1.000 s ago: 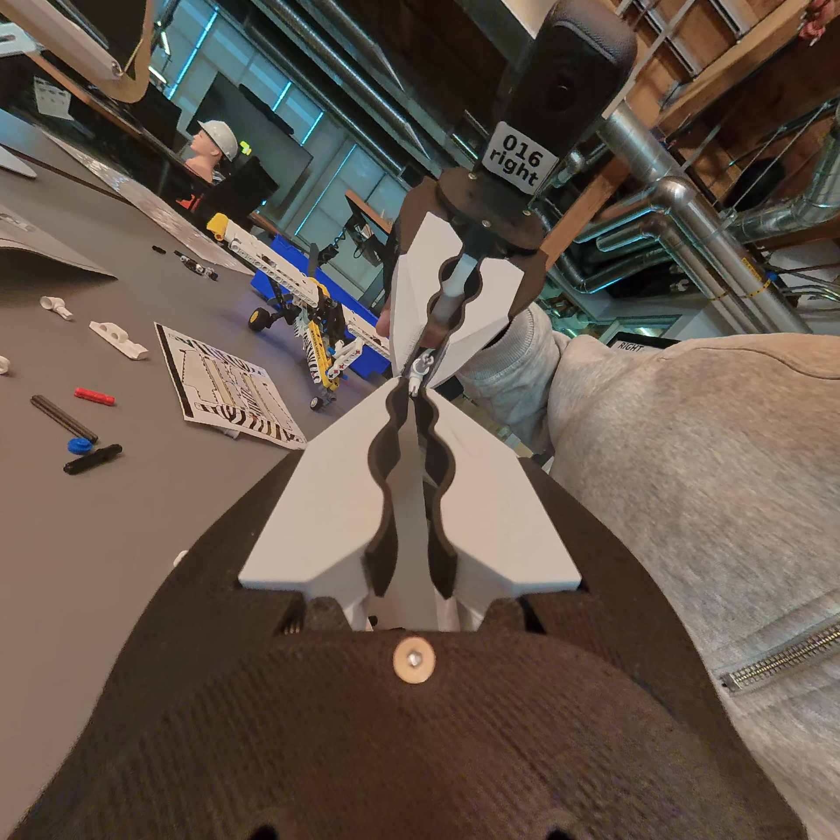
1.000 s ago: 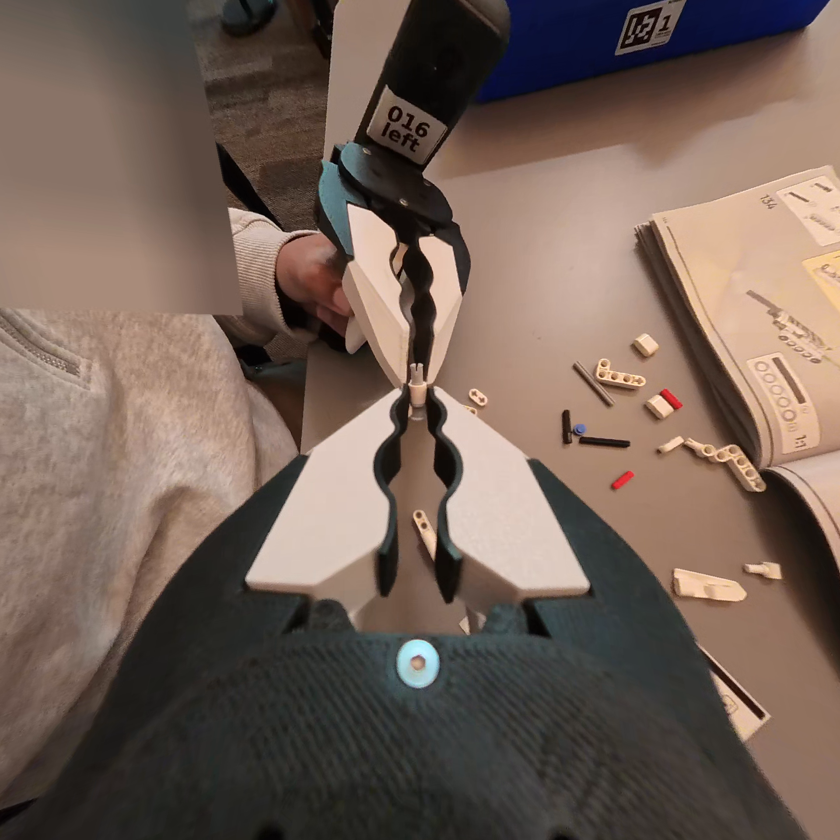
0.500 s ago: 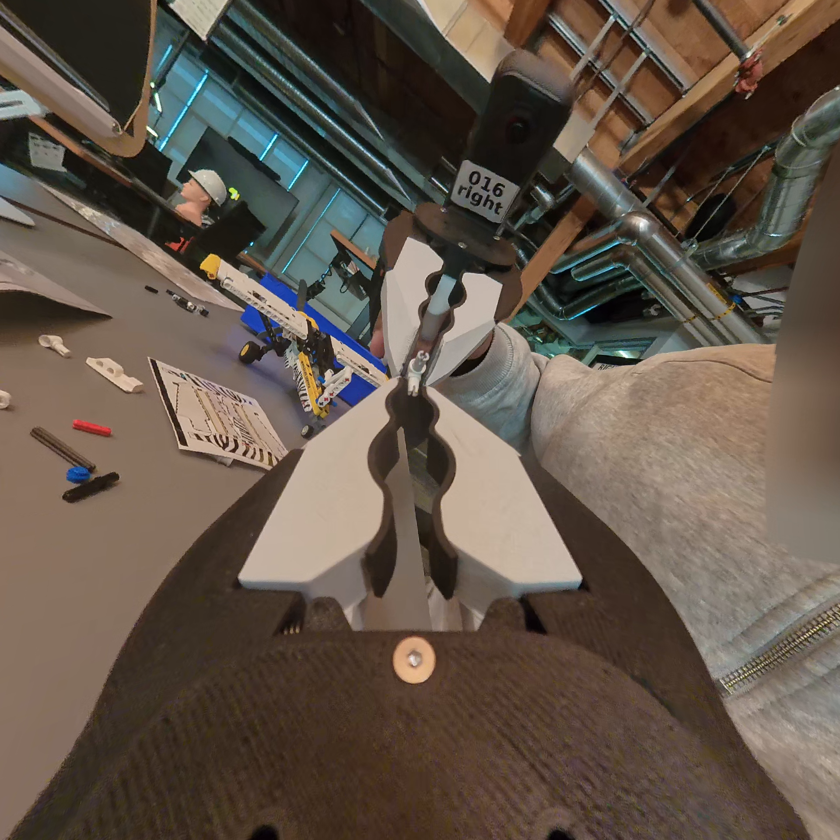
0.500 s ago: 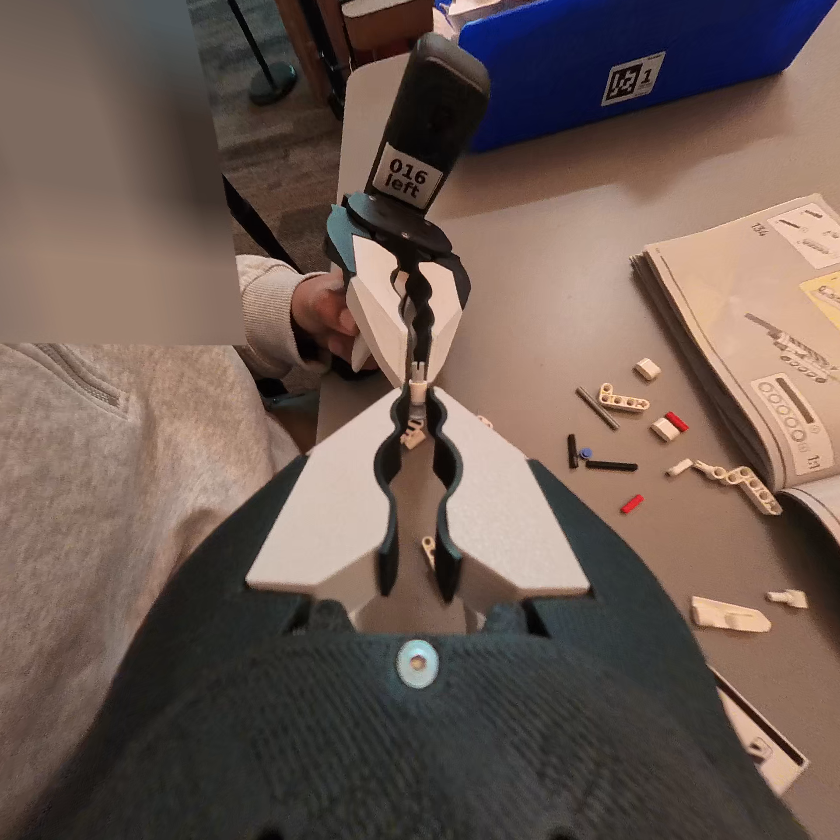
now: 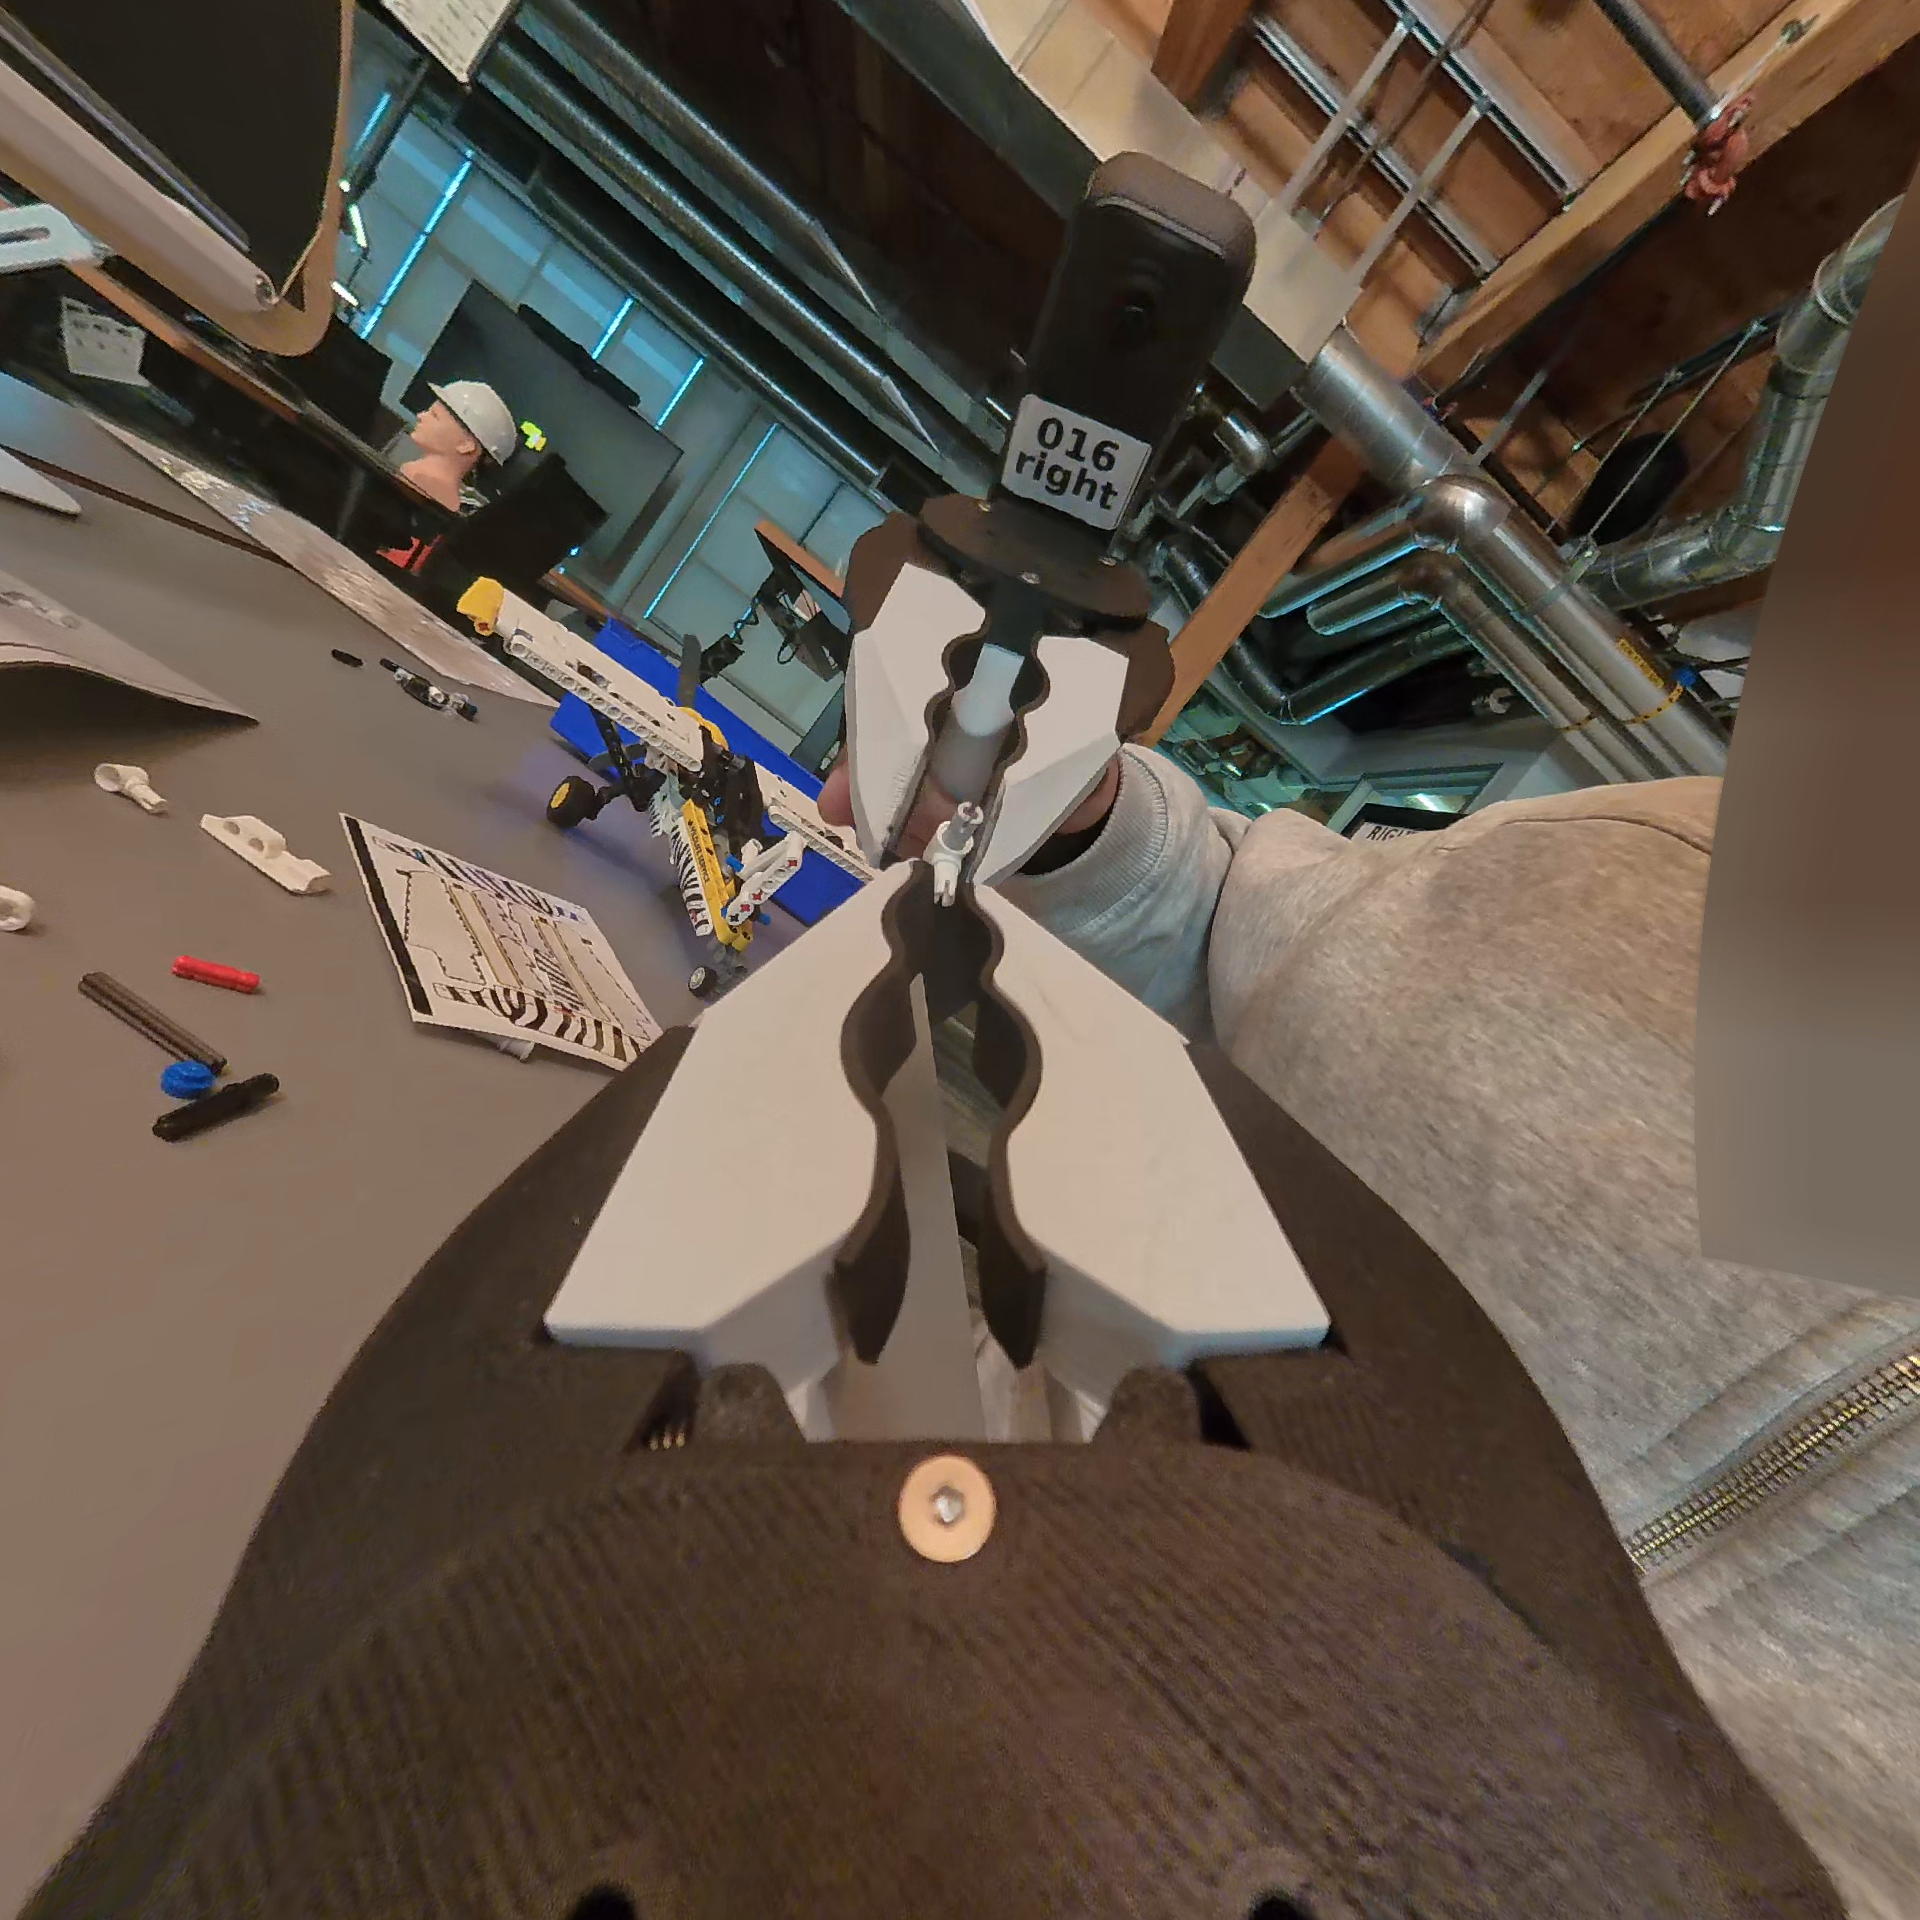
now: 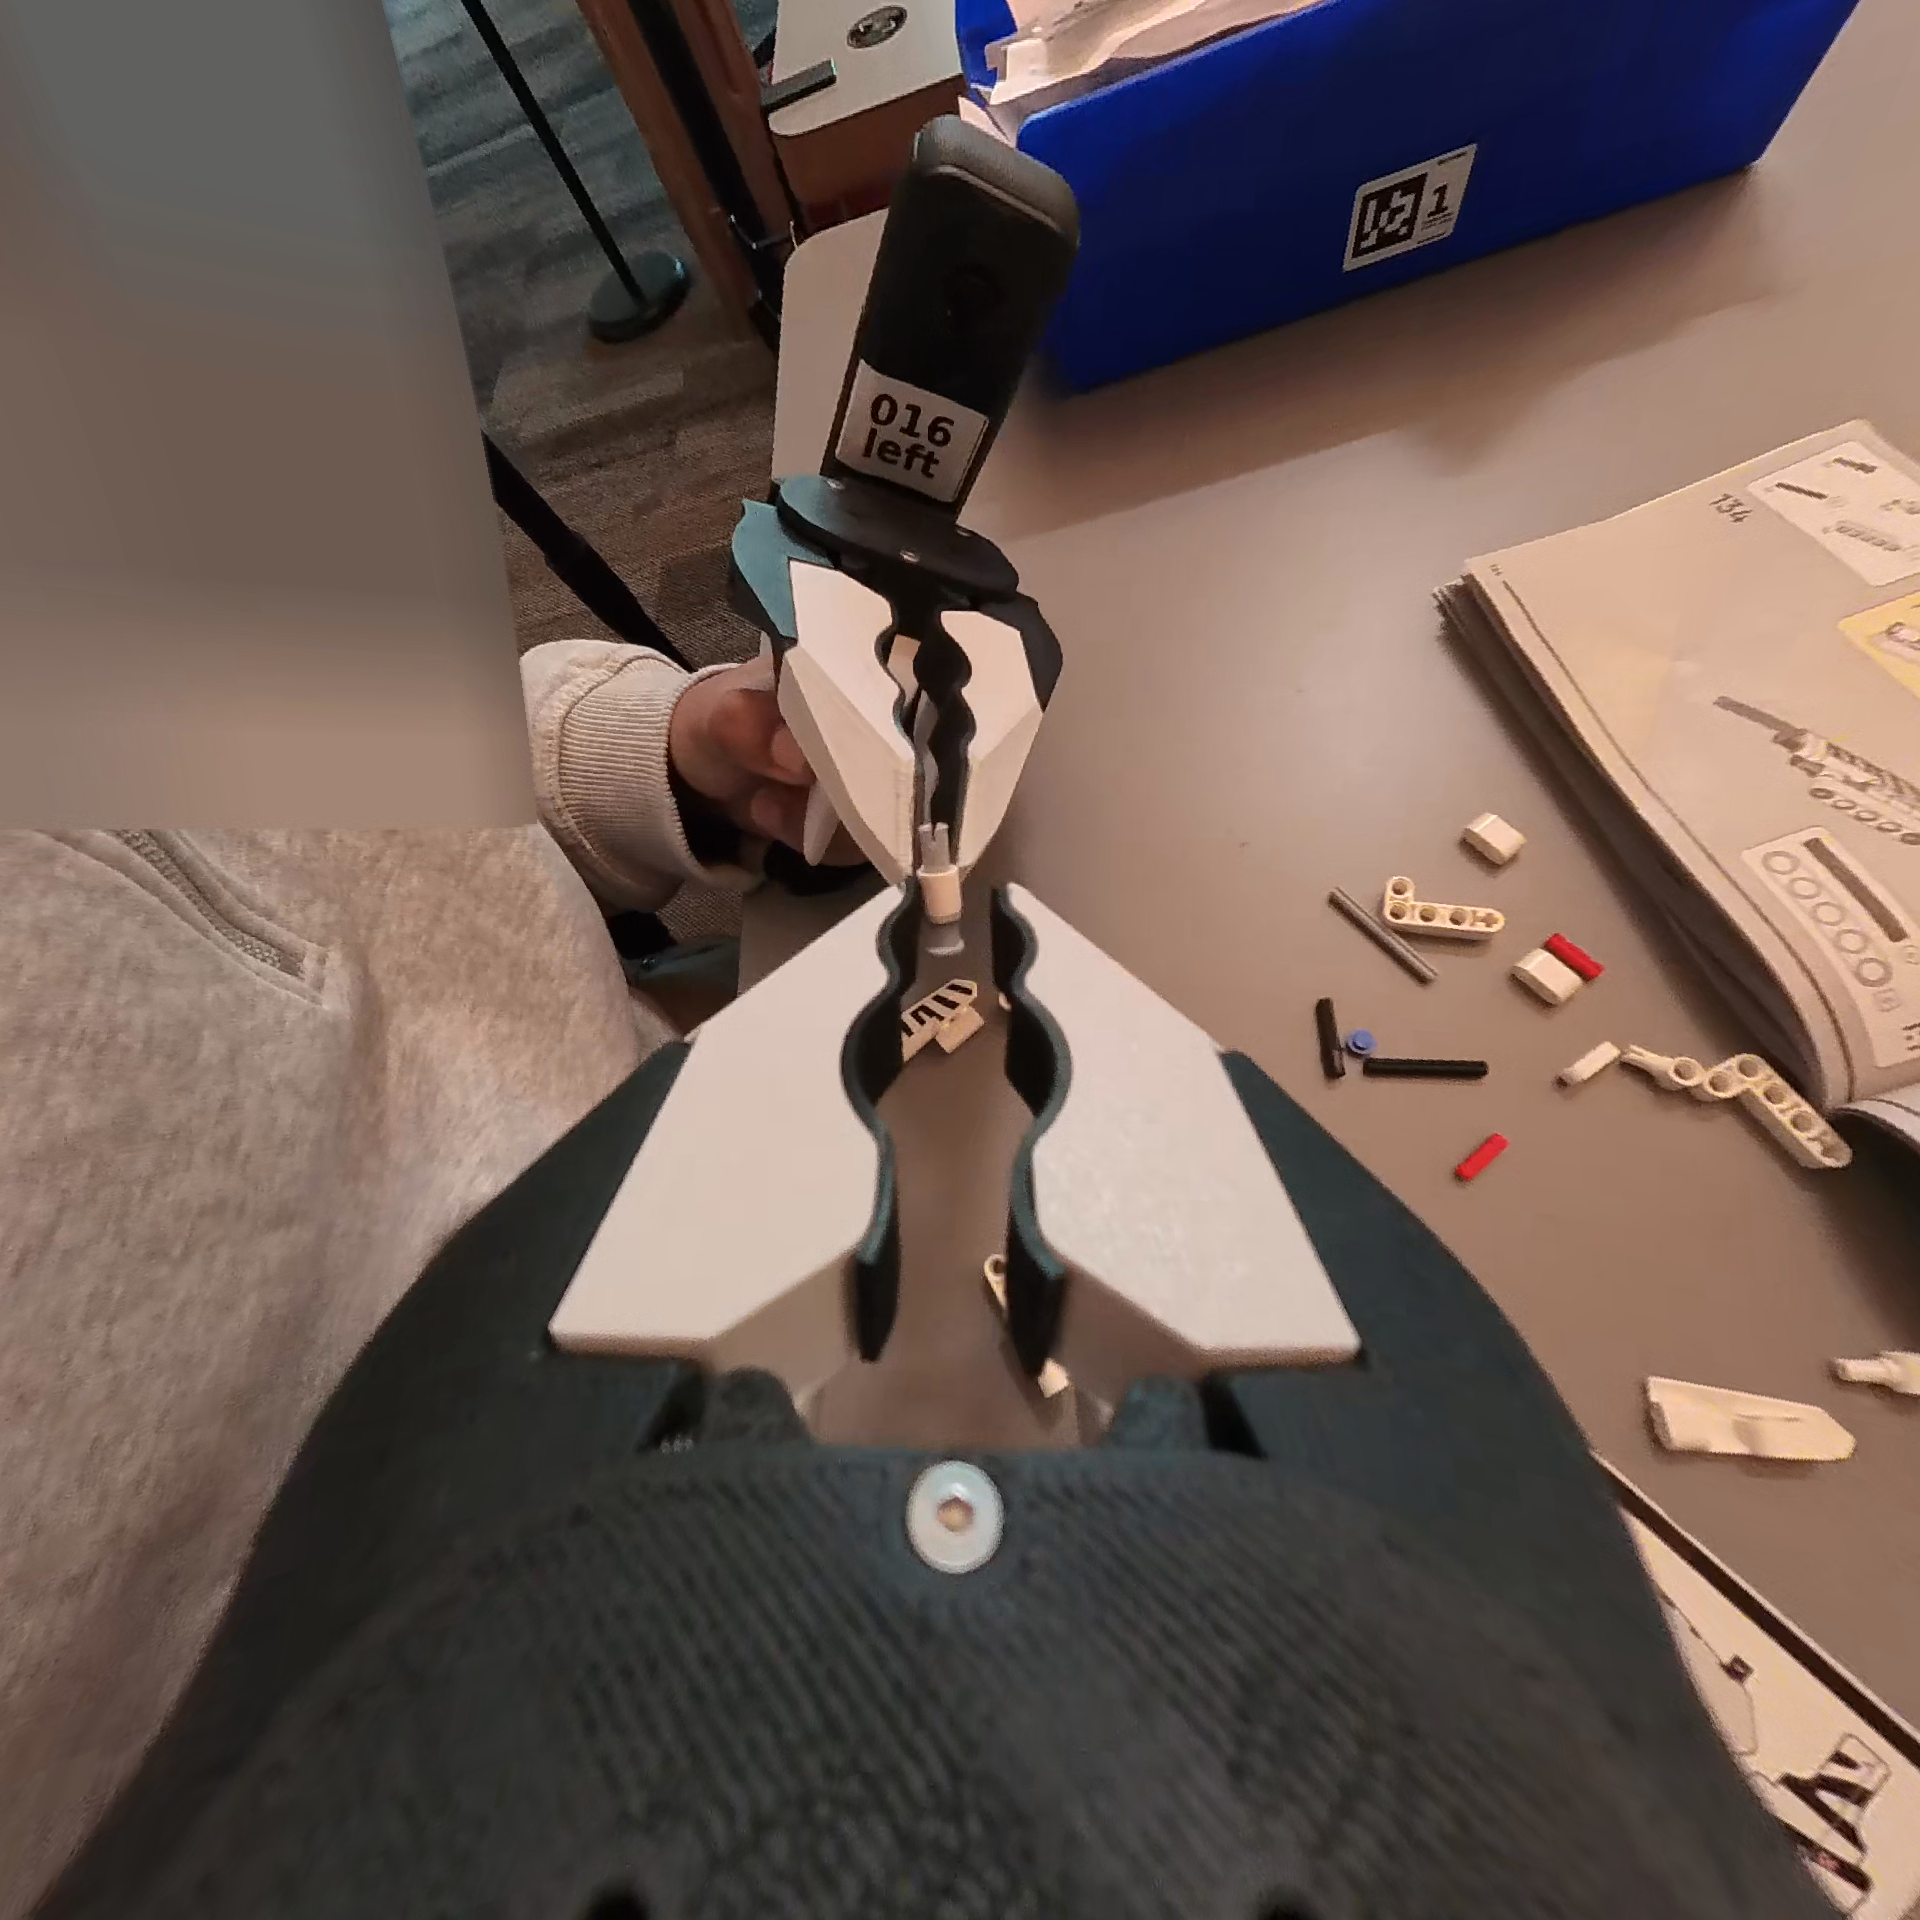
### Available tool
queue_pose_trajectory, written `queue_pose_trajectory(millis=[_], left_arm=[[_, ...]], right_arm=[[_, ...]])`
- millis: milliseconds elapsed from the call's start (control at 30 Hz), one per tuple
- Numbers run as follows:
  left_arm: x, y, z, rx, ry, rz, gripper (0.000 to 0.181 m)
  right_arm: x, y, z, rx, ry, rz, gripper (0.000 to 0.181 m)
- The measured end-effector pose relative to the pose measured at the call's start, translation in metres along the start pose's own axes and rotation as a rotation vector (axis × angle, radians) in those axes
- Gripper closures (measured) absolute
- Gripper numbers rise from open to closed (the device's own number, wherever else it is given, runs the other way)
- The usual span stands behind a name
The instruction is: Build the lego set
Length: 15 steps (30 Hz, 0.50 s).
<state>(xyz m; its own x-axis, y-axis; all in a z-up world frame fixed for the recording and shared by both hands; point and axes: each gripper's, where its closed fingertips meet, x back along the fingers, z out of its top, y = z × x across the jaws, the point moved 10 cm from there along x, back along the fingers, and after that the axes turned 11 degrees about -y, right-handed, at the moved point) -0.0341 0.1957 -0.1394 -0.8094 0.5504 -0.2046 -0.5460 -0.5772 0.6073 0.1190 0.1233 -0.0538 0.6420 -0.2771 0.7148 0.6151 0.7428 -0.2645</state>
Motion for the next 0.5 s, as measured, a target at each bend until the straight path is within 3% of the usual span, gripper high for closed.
queue_pose_trajectory(millis=[500], left_arm=[[0.0009, -0.0014, 0.0000, 0.021, 0.009, -0.015, 0.179]], right_arm=[[0.0047, -0.0017, 0.0004, 0.012, 0.018, 0.003, 0.176]])
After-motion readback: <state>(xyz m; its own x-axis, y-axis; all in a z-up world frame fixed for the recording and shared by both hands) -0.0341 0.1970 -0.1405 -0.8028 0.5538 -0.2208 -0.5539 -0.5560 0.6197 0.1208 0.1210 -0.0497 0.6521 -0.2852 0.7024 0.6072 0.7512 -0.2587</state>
